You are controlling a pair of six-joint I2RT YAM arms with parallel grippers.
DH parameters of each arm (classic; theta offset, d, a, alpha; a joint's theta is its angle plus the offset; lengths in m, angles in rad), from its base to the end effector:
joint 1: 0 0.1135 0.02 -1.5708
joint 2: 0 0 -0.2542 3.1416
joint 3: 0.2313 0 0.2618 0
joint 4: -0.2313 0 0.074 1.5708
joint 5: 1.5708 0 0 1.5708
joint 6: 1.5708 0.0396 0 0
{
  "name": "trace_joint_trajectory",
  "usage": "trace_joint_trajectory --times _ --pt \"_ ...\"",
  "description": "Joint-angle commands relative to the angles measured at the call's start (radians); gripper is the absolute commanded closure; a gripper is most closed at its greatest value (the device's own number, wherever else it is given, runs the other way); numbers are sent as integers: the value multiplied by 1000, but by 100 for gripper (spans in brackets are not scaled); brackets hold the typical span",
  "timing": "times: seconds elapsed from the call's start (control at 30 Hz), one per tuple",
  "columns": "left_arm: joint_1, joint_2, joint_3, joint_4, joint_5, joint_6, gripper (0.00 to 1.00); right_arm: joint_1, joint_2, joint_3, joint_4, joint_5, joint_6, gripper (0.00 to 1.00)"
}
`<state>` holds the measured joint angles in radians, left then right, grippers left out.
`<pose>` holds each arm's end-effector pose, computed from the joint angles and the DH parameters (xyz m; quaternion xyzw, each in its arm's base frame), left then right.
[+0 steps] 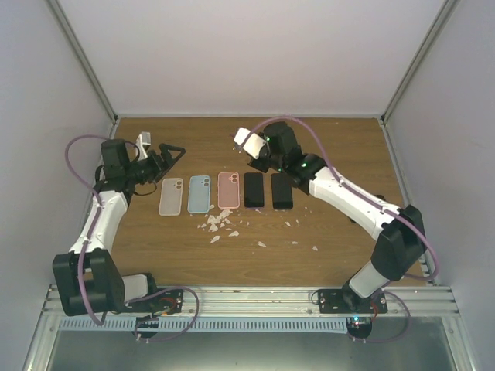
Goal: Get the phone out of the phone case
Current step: Place the phone case at the center of the board, then place the phone at the center of the board.
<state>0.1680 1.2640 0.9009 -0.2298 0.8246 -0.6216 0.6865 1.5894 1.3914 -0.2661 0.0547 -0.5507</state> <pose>0.2873 0.0192 0.2651 -0.1374 0.8190 -0.4415 0.3398 0.3014 0.2442 0.3255 -0.4815 0.7012 0.0124 0.5257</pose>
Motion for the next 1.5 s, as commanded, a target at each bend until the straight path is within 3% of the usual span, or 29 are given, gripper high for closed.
trace_joint_trajectory --times 0.0,0.17,0.37,0.83,1.23,1.47 --pt "-60 -24 23 188 112 -161 1 62 -1 -33 175 190 -119 100" --pt "-138 -20 27 275 127 -252 1 137 6 -99 262 285 -227 99" --pt "-157 11 -11 346 157 -364 2 229 4 -210 414 376 -367 100" --pt "-233 75 -69 442 177 -495 17 345 34 -360 764 516 -632 100" --pt "-284 123 -62 494 190 -547 41 394 46 -466 1056 561 -802 100" --pt "-297 137 -45 501 191 -551 58 411 56 -502 1144 555 -861 100"
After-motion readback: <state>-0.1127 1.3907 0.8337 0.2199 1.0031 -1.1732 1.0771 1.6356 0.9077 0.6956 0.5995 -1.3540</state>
